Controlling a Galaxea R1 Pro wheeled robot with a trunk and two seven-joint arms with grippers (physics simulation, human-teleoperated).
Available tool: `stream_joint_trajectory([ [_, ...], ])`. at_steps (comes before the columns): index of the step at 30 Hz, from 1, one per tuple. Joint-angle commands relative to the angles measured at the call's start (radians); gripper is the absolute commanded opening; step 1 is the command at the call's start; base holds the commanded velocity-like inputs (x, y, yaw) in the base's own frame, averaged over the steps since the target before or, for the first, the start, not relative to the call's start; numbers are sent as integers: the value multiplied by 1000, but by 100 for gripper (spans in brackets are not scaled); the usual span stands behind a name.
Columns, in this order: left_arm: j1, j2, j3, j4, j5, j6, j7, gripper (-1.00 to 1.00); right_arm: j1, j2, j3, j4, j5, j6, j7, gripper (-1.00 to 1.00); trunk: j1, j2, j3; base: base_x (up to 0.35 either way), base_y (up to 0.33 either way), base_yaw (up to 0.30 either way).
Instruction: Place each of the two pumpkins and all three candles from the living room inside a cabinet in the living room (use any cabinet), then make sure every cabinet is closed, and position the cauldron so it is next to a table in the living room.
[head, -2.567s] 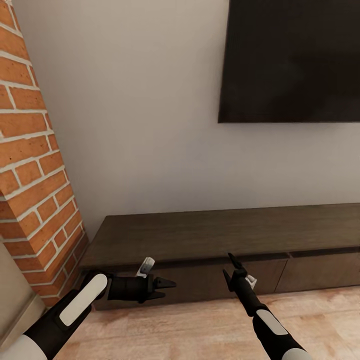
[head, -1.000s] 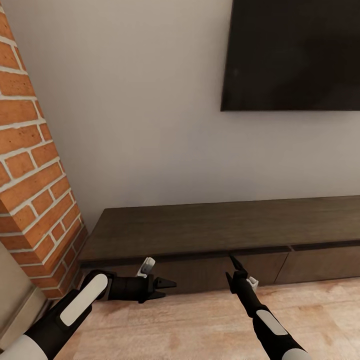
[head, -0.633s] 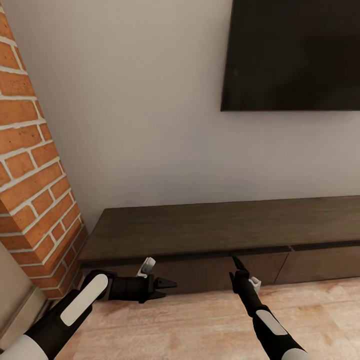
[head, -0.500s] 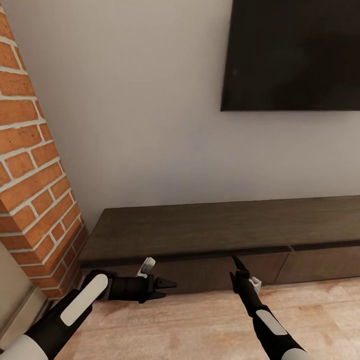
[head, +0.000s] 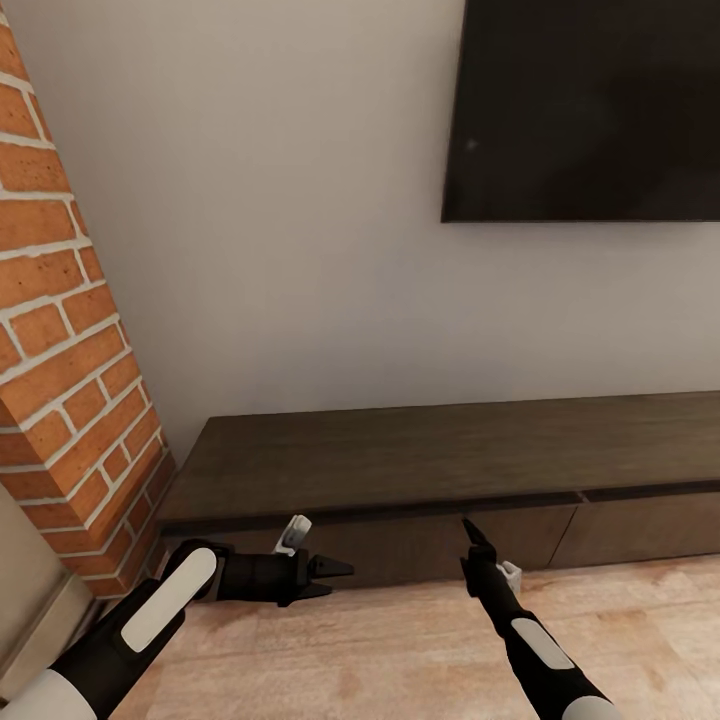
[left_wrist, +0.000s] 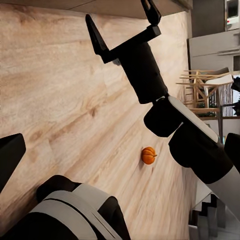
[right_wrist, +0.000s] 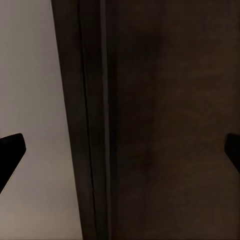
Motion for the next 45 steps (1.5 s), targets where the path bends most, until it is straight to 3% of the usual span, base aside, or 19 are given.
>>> stream_joint_trajectory([
  [1, -1, 1, -1, 0, -8, 0, -9, 100, -1, 0, -4, 1, -10, 12, 5, 100, 0, 0, -1, 0, 0, 0],
  [5, -1, 1, -1, 1, -8, 0, -9, 100, -1, -4, -2, 2, -12, 43, 90, 100, 0, 0, -1, 0, 0, 0],
  [8, -1, 0, -2, 0, -8, 0, -9, 100, -1, -6, -1, 5, -5, 128, 180, 100, 0, 0, -1, 0, 0, 0],
  [12, -1, 1, -3, 0, -8, 0, -9, 100, -1, -14, -1, 8, -1, 199, 217, 100, 0, 0, -1, 0, 0, 0],
  [19, -1, -1, -3, 0, -8, 0, -9, 100, -1, -32, -1, 11, -5, 206, 228, 100, 0, 0, -1, 37, -51, 0],
  [45, -1, -2, -3, 1, -8, -2, -5, 100, -1, -35, -1, 54, -7, 147, 237, 100, 0, -1, -5, 63, -61, 0],
])
